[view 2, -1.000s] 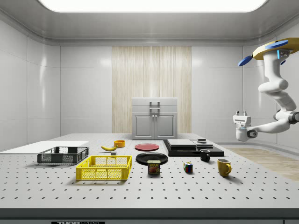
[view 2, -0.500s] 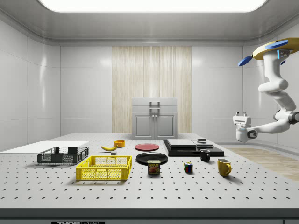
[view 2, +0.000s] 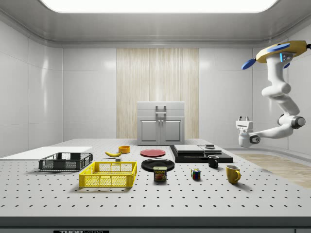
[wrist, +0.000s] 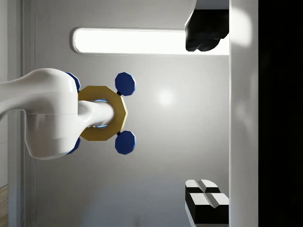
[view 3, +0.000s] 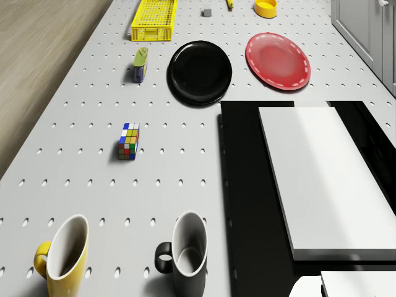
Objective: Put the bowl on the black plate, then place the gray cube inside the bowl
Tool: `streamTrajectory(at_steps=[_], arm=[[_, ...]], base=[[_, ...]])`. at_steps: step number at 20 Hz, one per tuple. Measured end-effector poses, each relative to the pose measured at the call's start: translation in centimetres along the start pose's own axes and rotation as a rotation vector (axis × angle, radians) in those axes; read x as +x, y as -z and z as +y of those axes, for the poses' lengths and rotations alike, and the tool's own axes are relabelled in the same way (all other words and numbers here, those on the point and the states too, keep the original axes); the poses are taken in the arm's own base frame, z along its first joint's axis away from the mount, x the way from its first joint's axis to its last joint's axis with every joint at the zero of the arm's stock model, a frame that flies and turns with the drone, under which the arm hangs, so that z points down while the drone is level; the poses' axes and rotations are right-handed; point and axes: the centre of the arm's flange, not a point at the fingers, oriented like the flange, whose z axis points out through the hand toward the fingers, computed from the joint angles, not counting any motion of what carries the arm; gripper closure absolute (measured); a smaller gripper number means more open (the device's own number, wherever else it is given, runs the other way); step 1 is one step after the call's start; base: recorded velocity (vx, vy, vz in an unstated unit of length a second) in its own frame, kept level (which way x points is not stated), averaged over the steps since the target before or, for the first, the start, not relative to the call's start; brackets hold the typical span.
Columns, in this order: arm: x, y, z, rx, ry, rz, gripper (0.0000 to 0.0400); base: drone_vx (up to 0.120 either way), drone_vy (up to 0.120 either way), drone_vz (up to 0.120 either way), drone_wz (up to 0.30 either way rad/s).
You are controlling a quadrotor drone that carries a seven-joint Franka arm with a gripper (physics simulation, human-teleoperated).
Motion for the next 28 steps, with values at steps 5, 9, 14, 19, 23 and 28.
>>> streamTrajectory(at_steps=[5,9,14,19,23,28], arm=[[0.0,0.0,0.0,0.001,0.000,0.005,0.0000],[-0.1,0.0,0.0,-0.001,0.000,0.011,0.0000],[-0.2,0.0,-0.1,-0.008,0.000,0.023,0.0000],[-0.5,0.0,-0.3,-0.028,0.001,0.048,0.0000],[-0.9,-0.1,-0.6,-0.064,0.001,0.088,0.0000],[-1.9,-0.3,-1.6,-0.164,0.003,0.194,0.0000]], base=[[0.120,-0.120,0.000,0.000],[0.120,-0.120,0.000,0.000],[0.120,-0.120,0.000,0.000],[0.120,-0.120,0.000,0.000],[0.120,-0.120,0.000,0.000],[0.120,-0.120,0.000,0.000]])
